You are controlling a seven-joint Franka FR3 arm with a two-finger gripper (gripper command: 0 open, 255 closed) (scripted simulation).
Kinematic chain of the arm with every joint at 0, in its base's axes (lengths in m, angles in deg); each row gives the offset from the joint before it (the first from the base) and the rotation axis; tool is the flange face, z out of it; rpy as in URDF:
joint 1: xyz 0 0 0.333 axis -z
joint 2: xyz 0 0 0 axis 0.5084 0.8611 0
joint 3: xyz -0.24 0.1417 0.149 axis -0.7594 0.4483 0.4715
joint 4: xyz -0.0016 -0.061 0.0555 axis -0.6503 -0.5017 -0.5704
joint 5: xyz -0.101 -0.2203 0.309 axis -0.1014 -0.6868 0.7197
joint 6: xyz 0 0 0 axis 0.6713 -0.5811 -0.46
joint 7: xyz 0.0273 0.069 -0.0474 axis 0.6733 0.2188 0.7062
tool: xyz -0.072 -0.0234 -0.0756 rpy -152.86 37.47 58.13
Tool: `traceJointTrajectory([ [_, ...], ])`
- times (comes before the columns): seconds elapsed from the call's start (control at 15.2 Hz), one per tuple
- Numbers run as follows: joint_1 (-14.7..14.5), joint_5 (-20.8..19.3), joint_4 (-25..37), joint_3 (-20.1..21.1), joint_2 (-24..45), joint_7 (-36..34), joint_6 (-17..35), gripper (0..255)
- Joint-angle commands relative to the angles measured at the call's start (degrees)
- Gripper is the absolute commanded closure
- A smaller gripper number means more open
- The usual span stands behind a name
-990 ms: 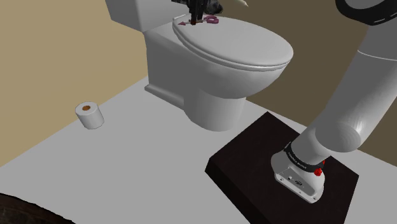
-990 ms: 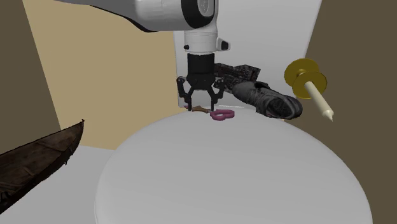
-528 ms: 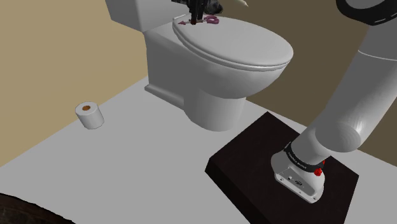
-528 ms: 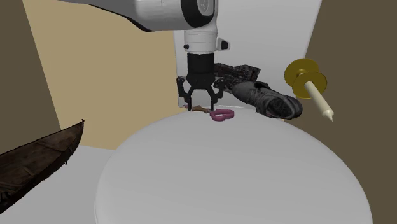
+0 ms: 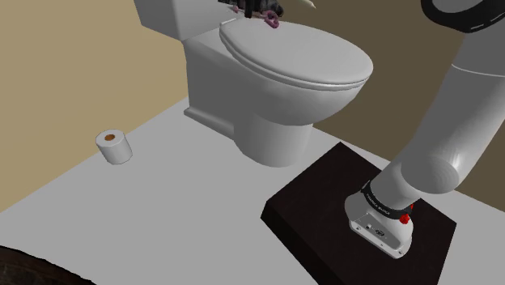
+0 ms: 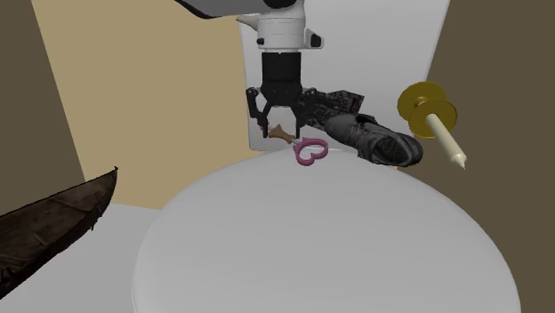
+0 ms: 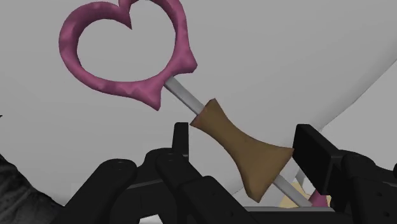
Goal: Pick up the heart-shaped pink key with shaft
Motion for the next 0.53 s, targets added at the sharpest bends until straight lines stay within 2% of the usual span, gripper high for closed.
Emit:
traceJointTrajectory([
  [0.0,-0.13,-0.06,2.51,0.05,0.71,-0.18,-1.83,255],
  [0.33,-0.27,-0.2,9.93,0.08,3.0,-0.31,-6.95,255],
  [0.46,-0.28,-0.21,10.16,0.08,3.08,-0.32,-7.11,255],
])
